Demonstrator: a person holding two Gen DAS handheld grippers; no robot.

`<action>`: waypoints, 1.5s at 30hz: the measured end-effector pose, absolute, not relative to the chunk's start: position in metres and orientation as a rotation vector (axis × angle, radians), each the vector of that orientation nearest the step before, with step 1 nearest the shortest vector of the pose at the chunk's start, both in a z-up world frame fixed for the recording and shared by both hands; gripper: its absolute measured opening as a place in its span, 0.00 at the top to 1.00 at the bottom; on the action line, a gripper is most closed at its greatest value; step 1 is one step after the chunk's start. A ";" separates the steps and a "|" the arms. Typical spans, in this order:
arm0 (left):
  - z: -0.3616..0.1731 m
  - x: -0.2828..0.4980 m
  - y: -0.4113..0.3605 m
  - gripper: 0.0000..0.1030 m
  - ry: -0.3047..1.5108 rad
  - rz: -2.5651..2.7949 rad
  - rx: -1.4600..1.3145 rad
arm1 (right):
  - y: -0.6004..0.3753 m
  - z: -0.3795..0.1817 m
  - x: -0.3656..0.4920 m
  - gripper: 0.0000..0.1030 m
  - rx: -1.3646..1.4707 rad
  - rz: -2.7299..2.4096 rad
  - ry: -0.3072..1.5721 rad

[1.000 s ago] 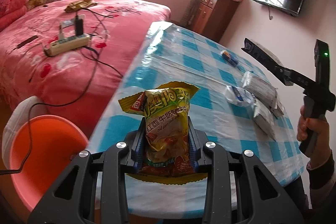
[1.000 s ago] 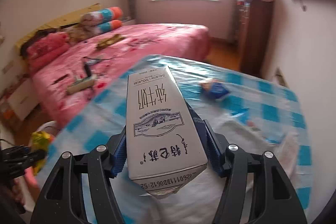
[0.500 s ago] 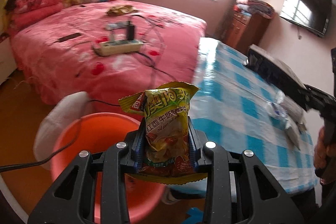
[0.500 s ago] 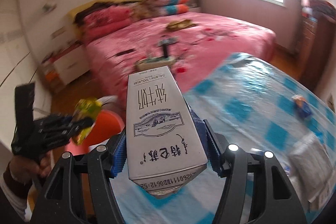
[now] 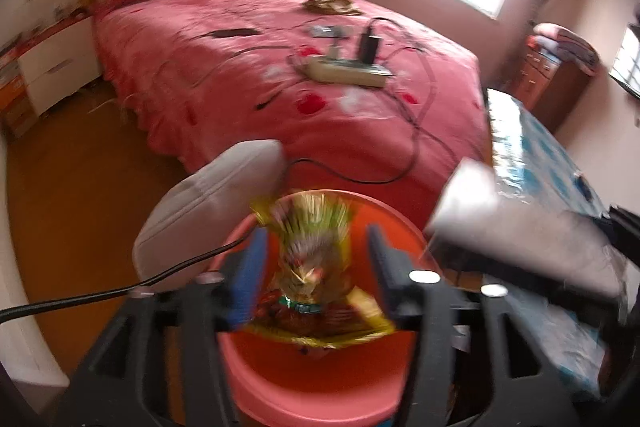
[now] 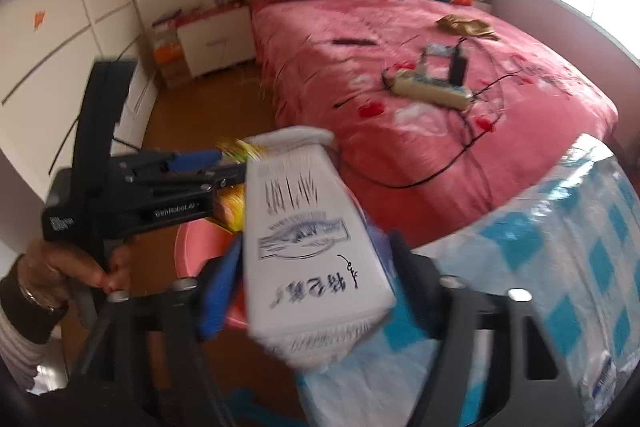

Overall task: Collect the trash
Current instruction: 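Carry both items over the orange bucket and open both tools to drop them, then move both open tools back over the table toward the remaining trash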

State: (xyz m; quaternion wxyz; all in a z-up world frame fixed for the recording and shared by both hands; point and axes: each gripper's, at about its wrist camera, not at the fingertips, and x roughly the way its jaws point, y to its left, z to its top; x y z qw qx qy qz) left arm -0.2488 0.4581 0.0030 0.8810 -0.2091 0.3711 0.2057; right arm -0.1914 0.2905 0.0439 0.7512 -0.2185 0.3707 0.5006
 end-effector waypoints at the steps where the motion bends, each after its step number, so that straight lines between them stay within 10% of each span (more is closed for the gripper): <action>1: 0.001 -0.251 0.461 0.31 0.773 0.445 -0.439 | 0.293 0.039 -0.192 0.14 -0.468 1.101 0.817; 45: 0.053 -0.192 0.322 0.15 0.798 0.246 -0.226 | 0.058 0.054 -0.152 0.07 0.105 0.830 0.782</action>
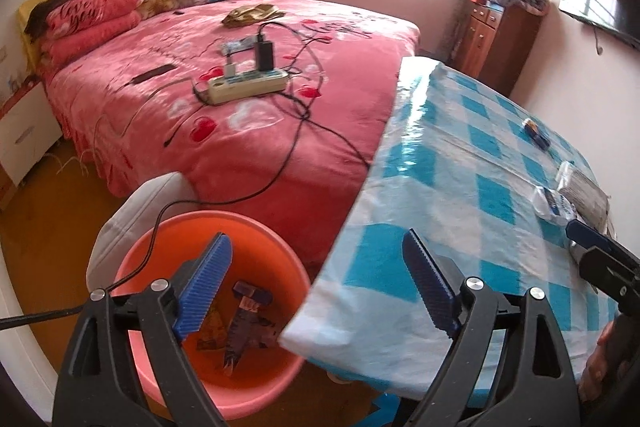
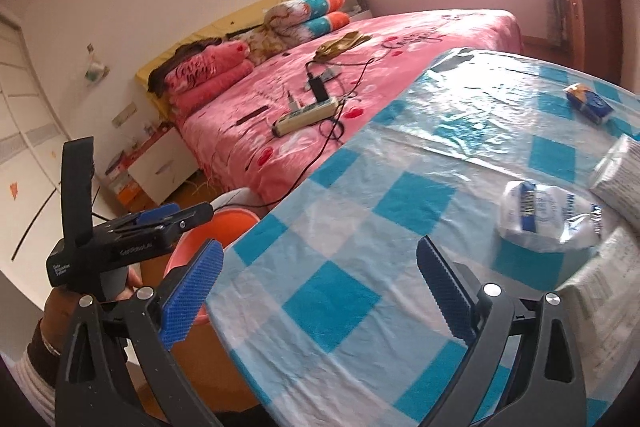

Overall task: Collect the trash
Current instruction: 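Move both open tools back over the table toward the remaining trash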

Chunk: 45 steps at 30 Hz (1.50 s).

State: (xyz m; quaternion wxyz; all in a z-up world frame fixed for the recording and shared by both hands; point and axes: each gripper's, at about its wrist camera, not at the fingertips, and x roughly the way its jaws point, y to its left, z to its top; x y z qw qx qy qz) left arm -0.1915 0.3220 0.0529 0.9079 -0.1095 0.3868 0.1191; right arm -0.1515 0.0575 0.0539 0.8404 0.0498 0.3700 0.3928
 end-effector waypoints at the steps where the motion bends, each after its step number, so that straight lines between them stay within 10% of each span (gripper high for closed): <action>1: 0.056 -0.189 0.316 0.15 0.797 0.240 -0.211 | 0.052 0.055 -0.151 0.07 0.116 0.823 0.777; 45: 0.078 -0.120 0.122 0.12 0.818 -0.040 0.068 | -0.141 0.064 -0.101 0.06 0.393 0.461 0.633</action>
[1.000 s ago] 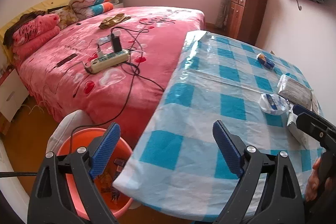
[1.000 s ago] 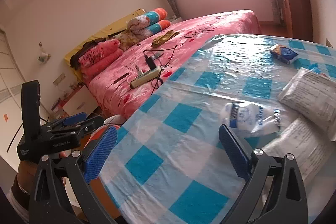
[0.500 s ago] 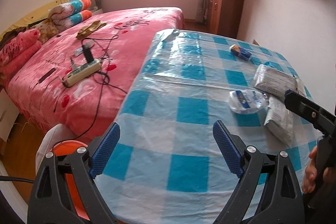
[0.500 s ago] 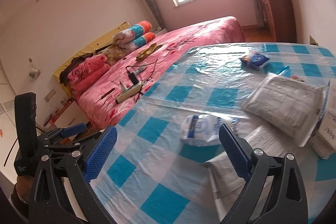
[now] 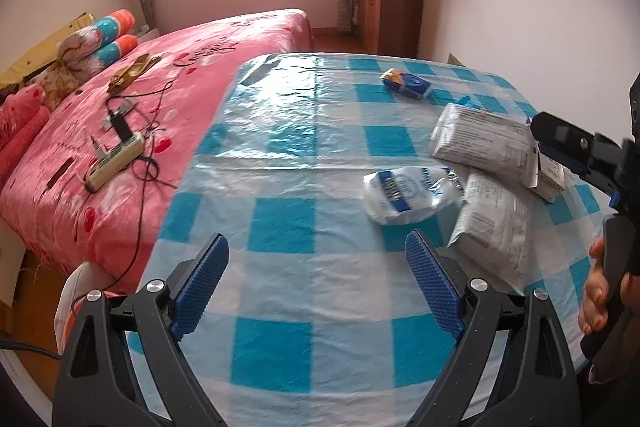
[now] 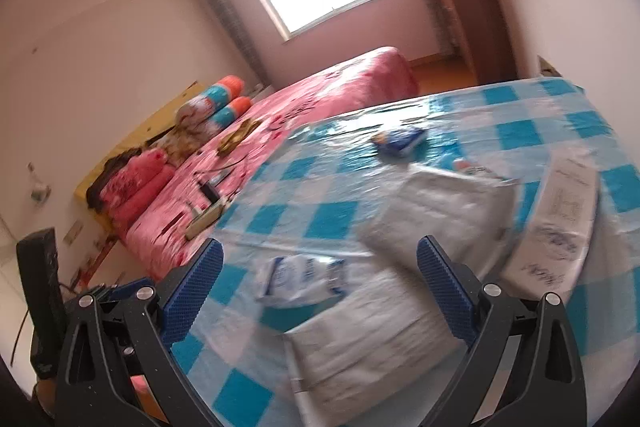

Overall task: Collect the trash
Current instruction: 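Move both open tools back over the table toward the remaining trash, then grasp the blue Vinda tissue pack with the left tool while the right tool grasps another milk carton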

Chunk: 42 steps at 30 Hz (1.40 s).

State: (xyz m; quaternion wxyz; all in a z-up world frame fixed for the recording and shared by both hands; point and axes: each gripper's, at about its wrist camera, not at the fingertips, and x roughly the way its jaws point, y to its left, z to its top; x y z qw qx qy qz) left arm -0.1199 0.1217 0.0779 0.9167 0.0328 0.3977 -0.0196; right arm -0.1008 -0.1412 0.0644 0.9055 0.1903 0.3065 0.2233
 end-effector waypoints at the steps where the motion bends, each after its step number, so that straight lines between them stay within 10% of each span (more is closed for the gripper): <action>1: 0.078 -0.117 0.117 0.12 0.819 -0.047 0.068 | -0.148 0.063 -0.099 0.06 0.403 0.447 0.631; 42: 0.025 0.182 -0.013 0.12 1.067 -0.018 -0.271 | -0.269 -0.004 -0.050 0.17 0.650 0.157 0.748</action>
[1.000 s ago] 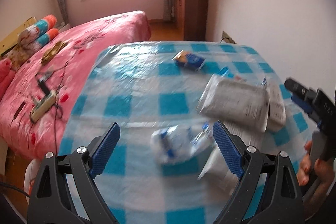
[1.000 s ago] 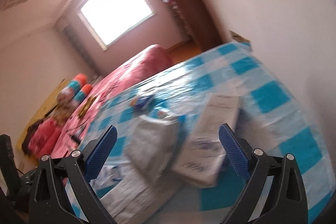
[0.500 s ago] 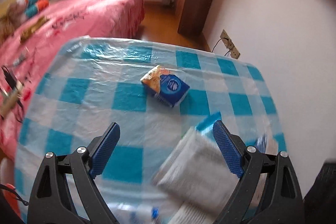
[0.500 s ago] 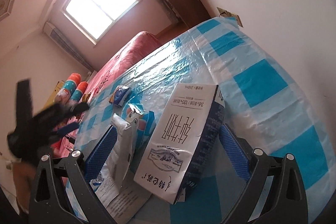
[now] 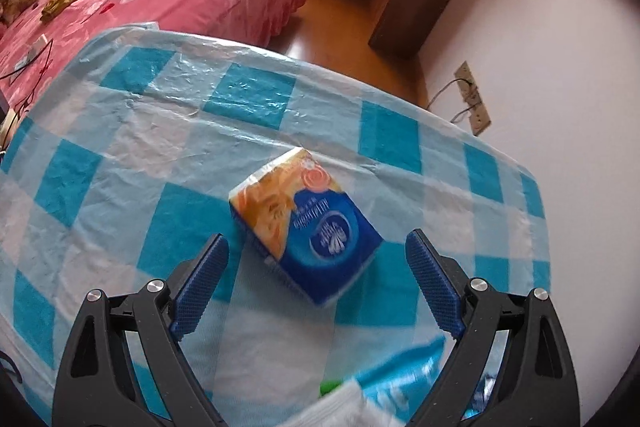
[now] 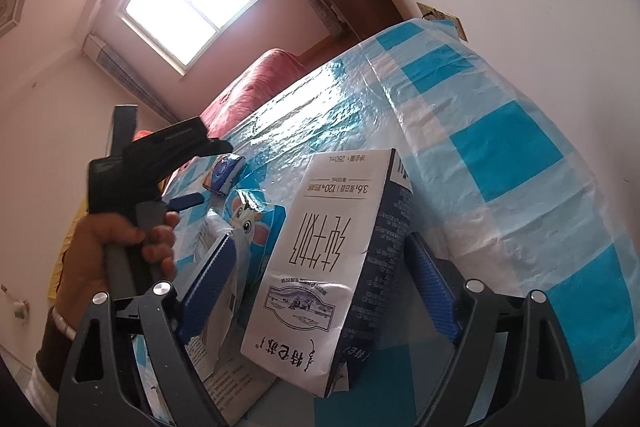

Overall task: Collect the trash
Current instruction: 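Grasp the blue Vinda tissue pack with the left tool while the right tool grasps another milk carton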

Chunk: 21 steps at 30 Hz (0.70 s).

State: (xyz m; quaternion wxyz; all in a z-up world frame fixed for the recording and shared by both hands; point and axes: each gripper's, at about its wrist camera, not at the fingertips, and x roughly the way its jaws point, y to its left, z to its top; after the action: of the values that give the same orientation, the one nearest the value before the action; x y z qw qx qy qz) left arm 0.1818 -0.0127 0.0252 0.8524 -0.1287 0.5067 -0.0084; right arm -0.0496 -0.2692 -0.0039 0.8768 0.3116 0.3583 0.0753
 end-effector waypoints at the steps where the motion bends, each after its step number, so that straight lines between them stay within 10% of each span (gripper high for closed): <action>1: 0.025 0.184 -0.013 0.12 1.059 -0.012 -0.269 | -0.269 -0.004 -0.049 0.17 0.643 0.156 0.748; 8: 0.024 0.193 -0.020 0.13 1.031 0.039 -0.221 | -0.258 -0.001 -0.048 0.17 0.578 0.153 0.759; 21: 0.027 0.177 -0.003 0.64 1.001 0.059 -0.184 | -0.231 0.001 -0.045 0.20 0.454 0.216 0.801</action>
State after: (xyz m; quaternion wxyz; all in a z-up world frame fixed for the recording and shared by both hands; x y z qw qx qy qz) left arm 0.1767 -0.0030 0.0267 0.8728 -0.0879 0.4793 0.0284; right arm -0.0446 -0.2309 0.0014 0.8903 0.2184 0.3860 0.1038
